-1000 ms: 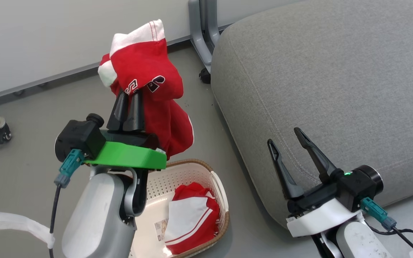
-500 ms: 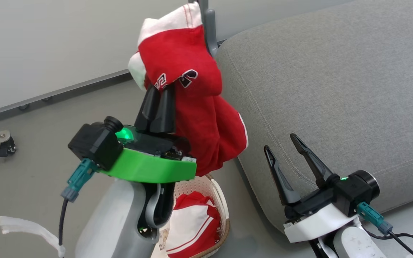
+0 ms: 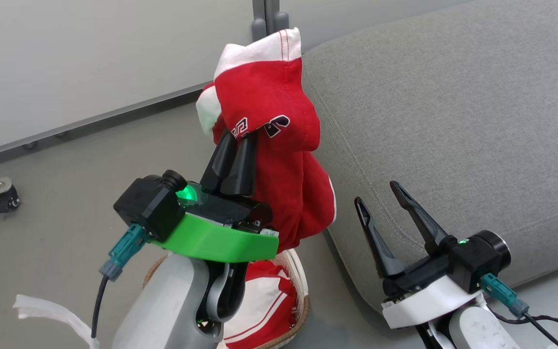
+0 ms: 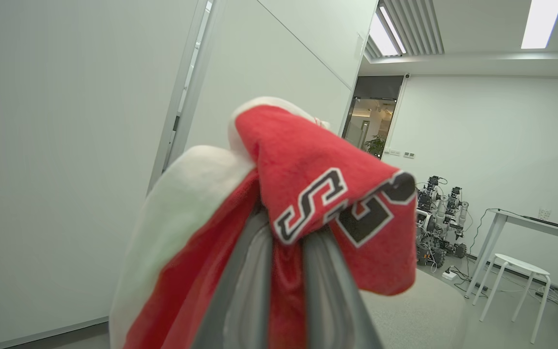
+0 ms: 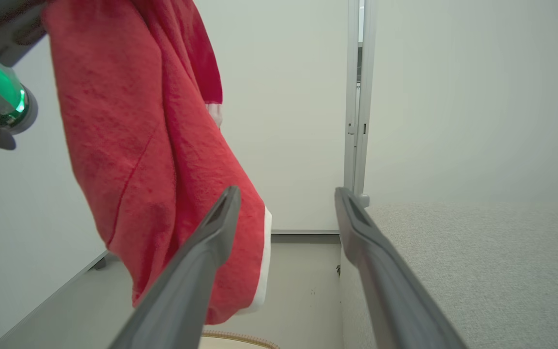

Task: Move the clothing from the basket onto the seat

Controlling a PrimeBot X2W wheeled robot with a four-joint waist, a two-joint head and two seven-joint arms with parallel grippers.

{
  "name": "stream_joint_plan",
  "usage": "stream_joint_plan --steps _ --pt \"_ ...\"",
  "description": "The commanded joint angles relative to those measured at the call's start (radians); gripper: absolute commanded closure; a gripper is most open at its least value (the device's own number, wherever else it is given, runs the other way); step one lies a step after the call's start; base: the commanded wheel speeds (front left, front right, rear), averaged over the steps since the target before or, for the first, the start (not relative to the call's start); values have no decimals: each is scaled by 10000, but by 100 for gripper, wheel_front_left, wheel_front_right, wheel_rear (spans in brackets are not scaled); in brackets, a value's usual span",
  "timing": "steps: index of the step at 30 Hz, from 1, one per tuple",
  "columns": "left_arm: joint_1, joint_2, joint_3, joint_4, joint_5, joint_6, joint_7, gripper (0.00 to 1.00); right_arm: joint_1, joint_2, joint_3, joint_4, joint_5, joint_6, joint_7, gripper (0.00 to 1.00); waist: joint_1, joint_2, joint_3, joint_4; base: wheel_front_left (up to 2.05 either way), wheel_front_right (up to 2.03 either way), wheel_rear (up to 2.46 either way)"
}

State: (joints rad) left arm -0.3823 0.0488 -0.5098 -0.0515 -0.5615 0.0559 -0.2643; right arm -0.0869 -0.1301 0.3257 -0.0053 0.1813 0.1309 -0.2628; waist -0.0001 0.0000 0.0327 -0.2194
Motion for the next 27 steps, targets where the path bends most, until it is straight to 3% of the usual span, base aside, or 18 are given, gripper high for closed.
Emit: stream_joint_plan --steps 1,6,17,27 --pt "-69 31 69 28 37 -4 -2 100 -28 19 -67 -10 -20 -3 -31 0 1 0 14 3 0 0 0" --pt "-71 30 120 92 95 65 -2 100 -176 -66 -33 -103 -12 -3 -31 0 1 0 50 -5 0 0 0" --pt "-241 30 20 287 41 157 -2 100 -1039 -1086 2366 -602 378 -3 -31 0 1 0 129 49 0 0 0" --pt "-459 28 -624 284 -40 244 -2 100 -1859 -984 2844 130 36 -3 -31 0 1 0 139 301 0 0 0"
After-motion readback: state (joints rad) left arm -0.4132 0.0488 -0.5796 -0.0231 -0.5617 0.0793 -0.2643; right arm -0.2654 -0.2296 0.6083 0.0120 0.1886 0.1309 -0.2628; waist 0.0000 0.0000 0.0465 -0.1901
